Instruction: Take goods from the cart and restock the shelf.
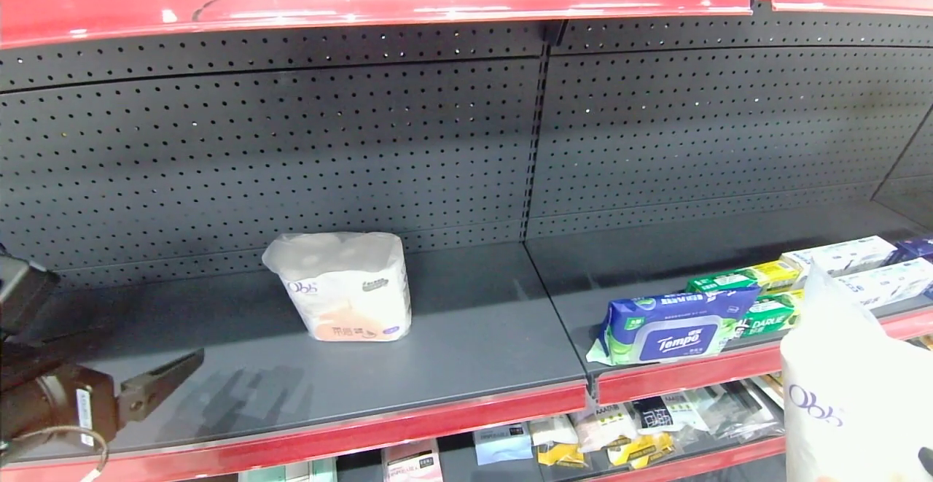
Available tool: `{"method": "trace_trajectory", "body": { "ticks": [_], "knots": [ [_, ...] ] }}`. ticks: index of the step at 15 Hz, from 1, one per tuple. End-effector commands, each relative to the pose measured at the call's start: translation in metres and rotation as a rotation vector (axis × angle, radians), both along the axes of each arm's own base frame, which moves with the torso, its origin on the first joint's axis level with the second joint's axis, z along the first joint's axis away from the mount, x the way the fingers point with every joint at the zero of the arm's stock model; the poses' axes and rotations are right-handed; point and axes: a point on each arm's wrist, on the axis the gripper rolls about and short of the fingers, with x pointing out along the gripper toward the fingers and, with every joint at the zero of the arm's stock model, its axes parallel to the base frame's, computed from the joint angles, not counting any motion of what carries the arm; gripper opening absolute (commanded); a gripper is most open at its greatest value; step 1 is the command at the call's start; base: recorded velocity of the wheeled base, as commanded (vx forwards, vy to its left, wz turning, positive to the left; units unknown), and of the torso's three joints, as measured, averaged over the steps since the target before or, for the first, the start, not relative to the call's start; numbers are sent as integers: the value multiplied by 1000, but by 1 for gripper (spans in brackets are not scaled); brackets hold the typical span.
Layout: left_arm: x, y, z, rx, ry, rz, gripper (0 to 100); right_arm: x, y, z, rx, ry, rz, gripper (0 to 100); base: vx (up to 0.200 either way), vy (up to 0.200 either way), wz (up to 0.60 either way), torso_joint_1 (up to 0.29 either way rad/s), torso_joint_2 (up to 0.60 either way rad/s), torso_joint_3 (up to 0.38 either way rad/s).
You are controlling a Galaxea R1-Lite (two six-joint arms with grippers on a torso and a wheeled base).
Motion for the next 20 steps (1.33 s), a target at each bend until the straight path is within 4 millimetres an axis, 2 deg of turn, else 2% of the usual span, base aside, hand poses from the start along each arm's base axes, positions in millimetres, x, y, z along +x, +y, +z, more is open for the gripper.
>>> {"method": "trace_trajectory", "body": {
  "ticks": [1,5,7,9,12,15,20],
  "knots": [
    [35,7,-22,-5,150,-67,100,2,0,0,0,11,1,0,0,0,0,0,0,0],
    [80,20,-35,-8,143,-270,100,5,0,0,-3,27,-3,0,0,0,0,0,0,0],
    [98,22,-33,-20,111,-356,100,9,0,1,-7,40,-2,0,0,0,0,0,0,0],
    [105,23,-32,-20,106,-364,100,11,0,2,-8,44,-2,0,0,0,0,0,0,0],
    [126,32,-39,-27,119,-362,100,15,0,2,-11,63,-3,0,0,0,0,0,0,0],
    [145,40,-45,-3,90,-438,100,21,0,5,-16,72,-17,0,0,0,0,0,0,0],
    [168,42,-49,-45,18,-590,100,29,0,4,-17,75,-19,0,0,0,0,0,0,10]
  ]
}}
